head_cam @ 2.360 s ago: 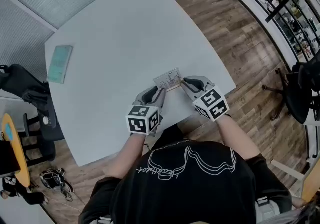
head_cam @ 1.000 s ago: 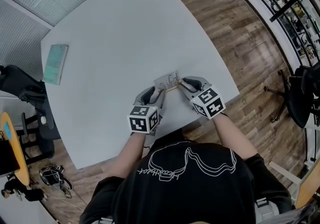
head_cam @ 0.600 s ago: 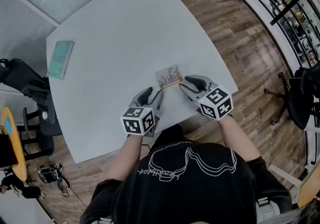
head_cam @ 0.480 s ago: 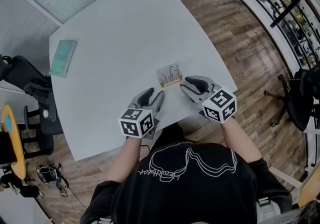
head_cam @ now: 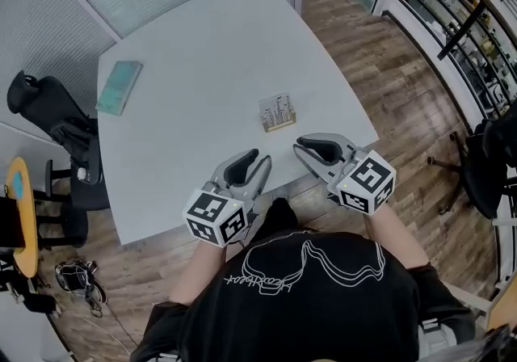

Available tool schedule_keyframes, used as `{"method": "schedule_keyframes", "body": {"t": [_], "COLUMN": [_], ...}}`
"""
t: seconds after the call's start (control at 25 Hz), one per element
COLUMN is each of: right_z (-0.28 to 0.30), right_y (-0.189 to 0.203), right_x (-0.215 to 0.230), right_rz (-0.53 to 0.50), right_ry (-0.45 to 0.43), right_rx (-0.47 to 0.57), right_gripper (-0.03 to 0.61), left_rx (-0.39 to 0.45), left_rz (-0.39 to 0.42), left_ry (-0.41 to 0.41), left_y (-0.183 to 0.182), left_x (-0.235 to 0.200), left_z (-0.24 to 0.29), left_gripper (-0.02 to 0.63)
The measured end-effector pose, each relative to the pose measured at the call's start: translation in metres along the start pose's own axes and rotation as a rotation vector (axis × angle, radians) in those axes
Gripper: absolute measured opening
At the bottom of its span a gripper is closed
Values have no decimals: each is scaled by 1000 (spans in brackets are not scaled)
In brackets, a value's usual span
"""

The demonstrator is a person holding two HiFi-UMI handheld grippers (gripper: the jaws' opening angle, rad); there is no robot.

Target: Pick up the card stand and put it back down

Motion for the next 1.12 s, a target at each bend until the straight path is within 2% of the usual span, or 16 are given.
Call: {"method": "schedule_keyframes", "body": {"t": [0.16,0.36,0.52,0.8,1.12], "right_z": [-20,-37,-49,-66,-73], "right_y": [11,23,23,22,14], "right_x": [-29,-52,-63,-78,-82], "right_rz": [25,70,111,111,98], "right_ry": [-35,-102,-128,-139,-124], "right_rx": [25,52,76,53,58], "right_gripper": [11,9,8,8,8], "left_rx": [9,15,29,66,83], "left_rz": [-15,10,27,71,78], "left_ry": [44,85,144,136,126], "left_y": [8,23,22,12,5], "left_x": [30,56,78,100,108], "left_z": [-13,-26,-30,-40,-50], "left_gripper": [120,34,18,14,14]}}
Point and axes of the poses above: the fingertips, and each gripper's own axes: z forward along the fingers, x to its right, y out of its underside, the point moved 2 cm from there along -z, backward along the fingers, and after that the axes turned 1 degree about z, right-handed, at the moved point
